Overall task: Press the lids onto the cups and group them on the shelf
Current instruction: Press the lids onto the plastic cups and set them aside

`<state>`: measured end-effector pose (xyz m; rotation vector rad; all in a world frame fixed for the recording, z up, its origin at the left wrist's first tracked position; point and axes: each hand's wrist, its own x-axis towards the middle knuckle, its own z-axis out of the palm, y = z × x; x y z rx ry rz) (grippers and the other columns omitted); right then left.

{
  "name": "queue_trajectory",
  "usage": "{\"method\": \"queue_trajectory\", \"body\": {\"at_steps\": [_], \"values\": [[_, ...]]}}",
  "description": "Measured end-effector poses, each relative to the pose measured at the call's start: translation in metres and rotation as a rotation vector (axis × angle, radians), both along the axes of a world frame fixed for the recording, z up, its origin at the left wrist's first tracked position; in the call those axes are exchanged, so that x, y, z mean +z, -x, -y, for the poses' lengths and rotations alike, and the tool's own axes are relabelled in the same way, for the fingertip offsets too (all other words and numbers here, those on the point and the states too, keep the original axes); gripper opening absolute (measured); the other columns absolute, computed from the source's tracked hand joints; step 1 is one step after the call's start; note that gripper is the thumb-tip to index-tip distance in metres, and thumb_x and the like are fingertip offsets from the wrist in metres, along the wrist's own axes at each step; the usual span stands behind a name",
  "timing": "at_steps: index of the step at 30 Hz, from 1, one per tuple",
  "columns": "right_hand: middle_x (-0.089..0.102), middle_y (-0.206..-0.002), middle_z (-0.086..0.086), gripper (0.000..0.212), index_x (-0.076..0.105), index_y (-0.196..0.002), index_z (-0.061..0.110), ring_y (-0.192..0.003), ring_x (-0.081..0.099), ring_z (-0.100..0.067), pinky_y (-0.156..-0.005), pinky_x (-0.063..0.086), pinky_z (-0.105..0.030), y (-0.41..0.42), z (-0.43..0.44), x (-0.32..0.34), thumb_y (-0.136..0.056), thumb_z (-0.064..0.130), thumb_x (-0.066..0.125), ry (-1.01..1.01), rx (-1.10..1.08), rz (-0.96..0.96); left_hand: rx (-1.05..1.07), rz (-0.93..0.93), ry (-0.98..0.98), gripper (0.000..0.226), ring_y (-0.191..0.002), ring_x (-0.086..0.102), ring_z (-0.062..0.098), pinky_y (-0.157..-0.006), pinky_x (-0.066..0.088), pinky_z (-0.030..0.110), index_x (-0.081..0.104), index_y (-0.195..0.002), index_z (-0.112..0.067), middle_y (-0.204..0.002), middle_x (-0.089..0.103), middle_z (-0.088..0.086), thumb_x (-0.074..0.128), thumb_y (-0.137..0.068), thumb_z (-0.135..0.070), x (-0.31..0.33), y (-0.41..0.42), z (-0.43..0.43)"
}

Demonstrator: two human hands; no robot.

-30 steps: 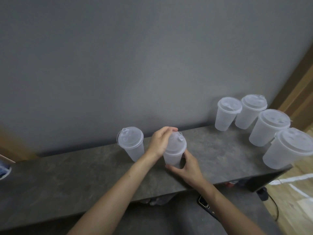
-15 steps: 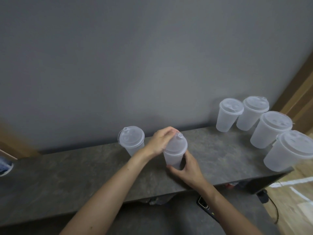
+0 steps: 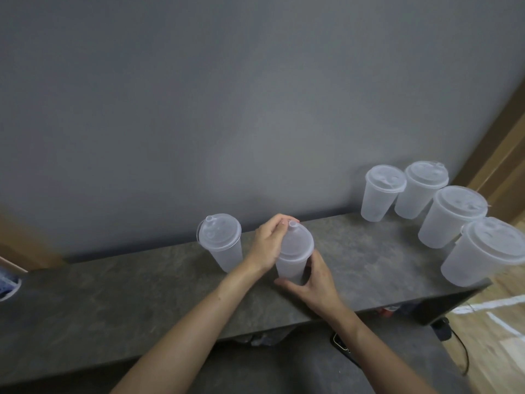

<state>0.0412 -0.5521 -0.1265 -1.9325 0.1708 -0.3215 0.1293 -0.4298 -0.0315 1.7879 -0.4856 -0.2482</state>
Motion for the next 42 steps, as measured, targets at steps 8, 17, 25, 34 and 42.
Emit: {"method": "queue_trajectory", "body": {"at_steps": [8,17,25,34,42], "values": [[0.059,-0.129,0.014,0.084,0.038,-0.138,0.040,-0.120,0.058,0.000,-0.099,0.052,-0.022,0.001,0.000,0.003,-0.070,0.038,0.089,0.032,0.021,0.015,-0.082,0.082,-0.244,0.025,-0.091,0.061,0.002,-0.078,0.041,0.011,0.070,-0.097,-0.020,-0.094,0.070,-0.016,0.051,-0.105,-0.035,0.019,-0.005,0.003],[0.063,-0.125,0.015,0.086,0.048,-0.141,0.022,-0.116,0.061,0.001,-0.092,0.049,-0.013,0.001,0.001,0.000,-0.069,0.041,0.090,-0.026,0.006,-0.012,-0.118,0.034,-0.269,0.035,-0.099,0.064,0.006,-0.081,0.043,0.010,0.076,-0.093,-0.027,-0.099,0.075,-0.015,0.043,-0.087,-0.038,0.025,-0.004,0.010],[0.063,-0.128,0.011,0.087,0.046,-0.135,0.035,-0.117,0.061,-0.003,-0.093,0.053,-0.021,0.001,-0.001,0.004,-0.064,0.048,0.096,-0.059,-0.046,-0.008,0.127,0.154,-0.338,0.031,-0.102,0.060,0.009,-0.090,0.044,0.026,0.073,-0.109,-0.020,-0.111,0.073,-0.007,0.042,-0.106,-0.024,0.013,0.010,0.008],[0.061,-0.129,0.014,0.087,0.048,-0.137,0.030,-0.119,0.060,0.000,-0.094,0.052,-0.018,0.000,0.000,0.001,-0.066,0.049,0.094,-0.028,0.012,-0.012,-0.045,0.161,-0.364,0.027,-0.103,0.063,0.006,-0.086,0.045,0.024,0.076,-0.104,-0.027,-0.104,0.074,-0.016,0.050,-0.105,-0.034,0.025,0.002,0.004],[0.067,-0.124,0.013,0.074,0.052,-0.133,0.035,-0.114,0.064,-0.001,-0.094,0.057,-0.032,0.002,0.001,0.001,-0.069,0.040,0.088,0.058,0.047,-0.016,-0.249,-0.008,-0.391,0.024,-0.102,0.065,0.010,-0.093,0.048,0.028,0.077,-0.099,-0.026,-0.102,0.074,-0.011,0.054,-0.102,-0.032,0.036,-0.022,-0.002]]}}
